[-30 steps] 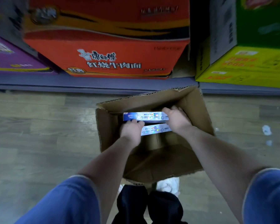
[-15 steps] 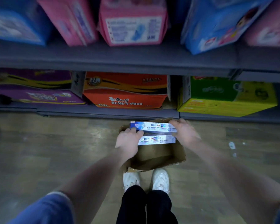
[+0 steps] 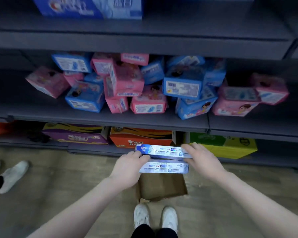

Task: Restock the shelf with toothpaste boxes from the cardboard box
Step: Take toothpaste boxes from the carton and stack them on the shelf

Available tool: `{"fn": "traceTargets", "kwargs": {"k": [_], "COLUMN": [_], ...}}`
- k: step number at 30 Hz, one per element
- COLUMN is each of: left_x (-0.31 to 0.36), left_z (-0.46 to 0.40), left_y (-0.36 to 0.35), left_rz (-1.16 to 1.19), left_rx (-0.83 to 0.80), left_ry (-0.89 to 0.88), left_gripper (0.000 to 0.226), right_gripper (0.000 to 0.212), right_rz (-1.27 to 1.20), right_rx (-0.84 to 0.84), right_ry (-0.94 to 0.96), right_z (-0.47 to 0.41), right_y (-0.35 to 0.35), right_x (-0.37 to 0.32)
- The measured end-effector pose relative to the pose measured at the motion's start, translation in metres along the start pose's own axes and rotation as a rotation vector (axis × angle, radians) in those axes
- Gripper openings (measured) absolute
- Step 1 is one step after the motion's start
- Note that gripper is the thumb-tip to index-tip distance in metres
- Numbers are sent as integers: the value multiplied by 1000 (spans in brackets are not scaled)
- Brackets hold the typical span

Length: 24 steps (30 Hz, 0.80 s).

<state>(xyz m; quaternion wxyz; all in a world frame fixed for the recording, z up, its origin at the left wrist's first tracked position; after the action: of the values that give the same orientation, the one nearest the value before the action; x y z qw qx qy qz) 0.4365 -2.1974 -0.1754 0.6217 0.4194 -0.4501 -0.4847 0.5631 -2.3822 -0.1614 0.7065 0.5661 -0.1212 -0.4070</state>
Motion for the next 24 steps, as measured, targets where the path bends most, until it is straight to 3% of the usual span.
{"fn": "traceTargets", "kwargs": {"k": [10,13,19,24], "left_x": [27,36,47,60], "left_z": [29,32,25,6], "left_y": [153,191,247,284], "left_rz": [19,-29,31,58], "left_rx": [290,343,414,401], "left_ry": [-191,-231,-255,-281], "left_gripper": [35,33,34,36], "right_gripper": [43,57,66,52], "right_rz": [65,103,89,30], "right_rx": [301,409,575,616], "right_ry": [150,195,222,181], "right_z": [54,68,83,84], "right_y": [142,178,232,267], "right_x": [-18,-18,-12,-3]}}
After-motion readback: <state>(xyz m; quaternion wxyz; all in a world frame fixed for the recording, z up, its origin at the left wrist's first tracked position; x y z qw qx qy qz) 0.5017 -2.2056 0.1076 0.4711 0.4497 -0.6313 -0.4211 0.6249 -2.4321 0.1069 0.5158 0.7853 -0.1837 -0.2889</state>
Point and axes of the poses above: each hand's wrist, its own z-axis away from the middle knuckle, its own y-axis out of the back of the hand, x = y × z, the point moved 4 cm from there along -z, towards the middle knuckle, and after that the axes turned 1 degree about y, right-handed, at the moved point
